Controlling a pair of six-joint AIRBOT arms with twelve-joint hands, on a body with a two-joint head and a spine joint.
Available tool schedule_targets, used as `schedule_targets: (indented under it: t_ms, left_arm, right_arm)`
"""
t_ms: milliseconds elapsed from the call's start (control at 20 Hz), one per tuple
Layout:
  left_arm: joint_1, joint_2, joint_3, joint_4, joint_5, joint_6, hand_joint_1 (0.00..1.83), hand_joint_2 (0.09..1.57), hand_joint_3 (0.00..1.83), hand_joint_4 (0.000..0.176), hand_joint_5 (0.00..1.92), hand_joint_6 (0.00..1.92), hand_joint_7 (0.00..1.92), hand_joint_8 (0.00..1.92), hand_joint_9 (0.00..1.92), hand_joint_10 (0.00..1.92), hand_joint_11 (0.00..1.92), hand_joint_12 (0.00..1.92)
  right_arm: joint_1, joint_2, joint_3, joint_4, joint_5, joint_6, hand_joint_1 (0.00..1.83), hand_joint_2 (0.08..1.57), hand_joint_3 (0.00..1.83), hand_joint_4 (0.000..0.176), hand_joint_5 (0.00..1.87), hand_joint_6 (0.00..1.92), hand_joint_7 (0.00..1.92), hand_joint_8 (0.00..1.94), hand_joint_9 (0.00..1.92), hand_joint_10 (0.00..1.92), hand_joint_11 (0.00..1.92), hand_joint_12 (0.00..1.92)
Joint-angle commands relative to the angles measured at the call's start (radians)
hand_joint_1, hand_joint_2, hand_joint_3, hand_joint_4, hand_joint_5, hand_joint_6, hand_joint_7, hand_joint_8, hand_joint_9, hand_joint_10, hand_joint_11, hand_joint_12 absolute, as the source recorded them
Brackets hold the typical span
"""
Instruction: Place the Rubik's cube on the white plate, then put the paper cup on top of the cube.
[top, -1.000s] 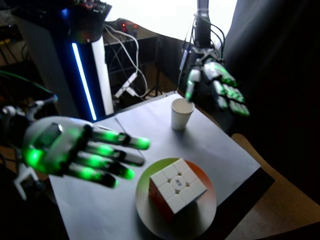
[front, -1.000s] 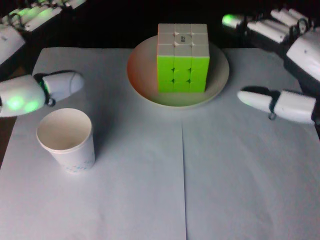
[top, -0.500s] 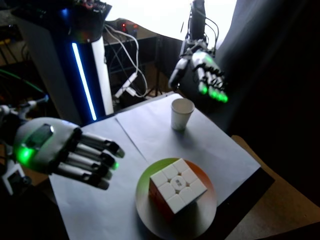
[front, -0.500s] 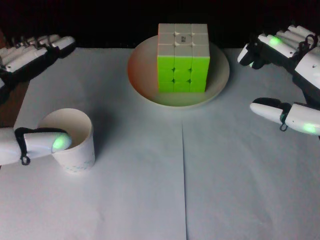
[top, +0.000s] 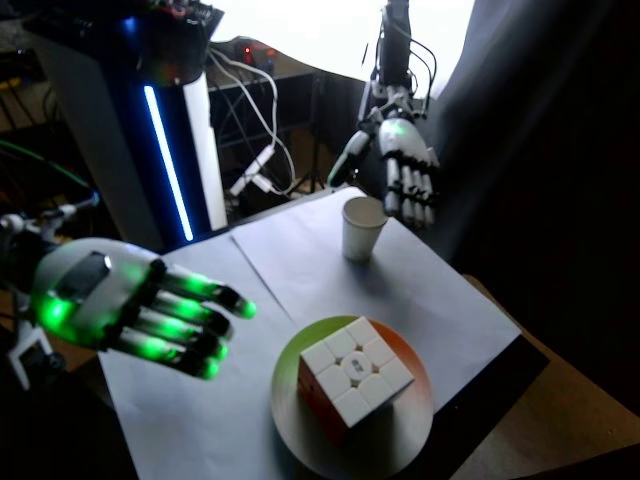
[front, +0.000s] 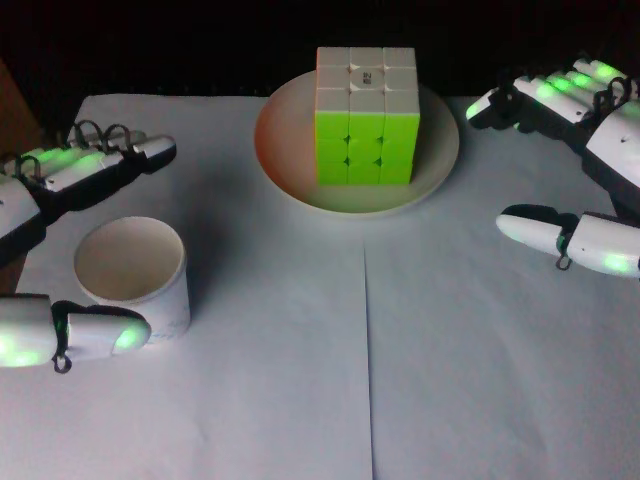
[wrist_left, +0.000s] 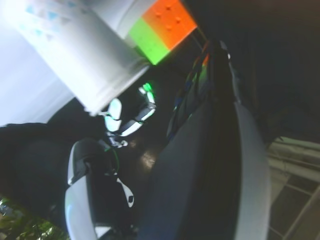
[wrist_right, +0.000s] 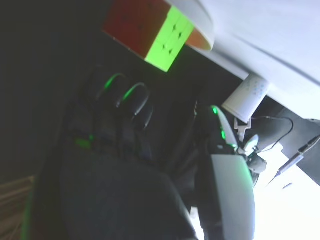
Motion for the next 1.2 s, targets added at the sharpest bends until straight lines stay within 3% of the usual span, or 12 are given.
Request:
schedule_targets:
  t_ms: [0,200,300,450,500,600,700,750,800,900,950,1150]
  left_arm:
    - [-0.020,-0.009,0.007,-0.012,-0.095,-0.005,0.72,0.99,0.00,0.083,0.02,0.01,0.05,0.01,0.02,0.01,0.03,0.02]
    - [-0.076,-0.054,0.036,0.025,-0.010,-0.005,0.80,1.03,0.00,0.068,0.14,0.02,0.19,0.01,0.16,0.03,0.00,0.53]
    - [-0.099,-0.074,0.051,0.036,0.029,-0.005,0.86,1.07,0.01,0.078,0.24,0.03,0.21,0.01,0.11,0.01,0.03,0.02]
    - [-0.100,-0.078,0.055,0.036,0.044,-0.005,0.99,1.12,0.00,0.062,0.42,0.03,0.45,0.02,0.15,0.63,0.00,1.27]
    - [-0.100,-0.078,0.056,0.036,0.044,-0.005,0.97,1.14,0.00,0.090,0.43,0.05,0.42,0.00,0.06,0.69,0.00,1.09]
    - [-0.100,-0.077,0.056,0.036,0.038,-0.005,1.05,1.16,0.00,0.057,0.32,0.56,0.43,0.03,0.00,0.84,0.00,1.01]
    - [-0.101,-0.076,0.055,0.036,0.030,-0.005,1.11,1.20,0.00,0.066,0.11,1.24,0.22,0.84,0.08,0.93,0.00,0.98]
    - [-0.101,-0.076,0.054,0.035,0.024,-0.005,1.03,1.20,0.00,0.061,0.13,1.05,0.23,0.53,0.11,0.64,0.00,0.99]
    - [-0.101,-0.074,0.053,0.035,0.019,-0.006,1.04,1.21,0.00,0.034,0.07,1.29,0.14,0.90,0.03,1.30,0.06,1.88]
    - [-0.101,-0.071,0.050,0.035,0.003,-0.008,1.09,1.20,0.00,0.084,0.01,1.55,0.00,1.60,0.04,1.87,0.27,1.92]
    - [-0.102,-0.068,0.048,0.035,-0.007,-0.010,1.04,1.23,0.01,0.102,0.00,1.57,0.00,1.60,0.02,1.85,0.22,1.92]
    - [-0.111,-0.046,0.034,0.050,-0.036,-0.011,1.11,1.21,0.00,0.040,0.07,1.53,0.09,1.50,0.12,1.74,0.30,1.92]
  right_arm:
    - [0.006,-0.001,0.002,0.000,0.127,0.001,0.81,1.24,0.00,0.000,0.00,0.95,0.10,1.03,0.11,1.28,0.00,1.48]
    - [-0.001,-0.004,0.002,0.006,0.127,0.001,0.76,1.21,0.00,0.000,0.02,0.90,0.17,1.20,0.08,1.17,0.00,1.14]
    - [-0.003,-0.005,0.002,0.007,0.127,0.001,0.78,1.22,0.00,0.000,0.02,0.89,0.18,1.16,0.20,1.25,0.00,1.39]
    - [-0.003,-0.005,0.001,0.007,0.127,0.001,0.73,1.20,0.00,0.000,0.03,0.89,0.15,1.25,0.09,1.38,0.00,1.46]
    - [-0.003,-0.005,0.001,0.008,0.127,0.001,0.74,1.21,0.00,0.000,0.02,0.90,0.13,1.24,0.12,1.39,0.00,1.55]
    - [-0.006,-0.007,0.001,0.009,0.127,0.001,0.76,1.23,0.01,0.000,0.01,0.89,0.14,1.12,0.16,1.29,0.00,1.48]
    - [-0.007,-0.008,0.001,0.011,0.127,0.001,0.74,1.19,0.00,0.000,0.03,0.88,0.18,1.27,0.11,1.35,0.00,1.41]
    - [-0.008,-0.008,0.001,0.012,0.127,0.001,0.77,1.20,0.00,0.000,0.02,0.90,0.15,1.26,0.08,1.35,0.00,1.38]
    - [-0.009,-0.008,0.001,0.013,0.127,0.001,0.80,1.23,0.01,0.000,0.02,0.90,0.14,1.16,0.13,1.29,0.00,1.37]
    - [-0.009,-0.009,0.001,0.014,0.127,0.001,0.79,1.21,0.00,0.000,0.05,0.92,0.18,1.12,0.14,1.30,0.00,1.39]
    - [-0.009,-0.010,0.001,0.014,0.127,0.001,0.77,1.20,0.00,0.000,0.02,0.92,0.16,1.15,0.12,1.29,0.00,1.33]
    - [-0.009,-0.012,0.002,0.015,0.127,0.001,0.75,1.23,0.00,0.000,0.04,0.83,0.15,1.03,0.12,1.18,0.00,1.35]
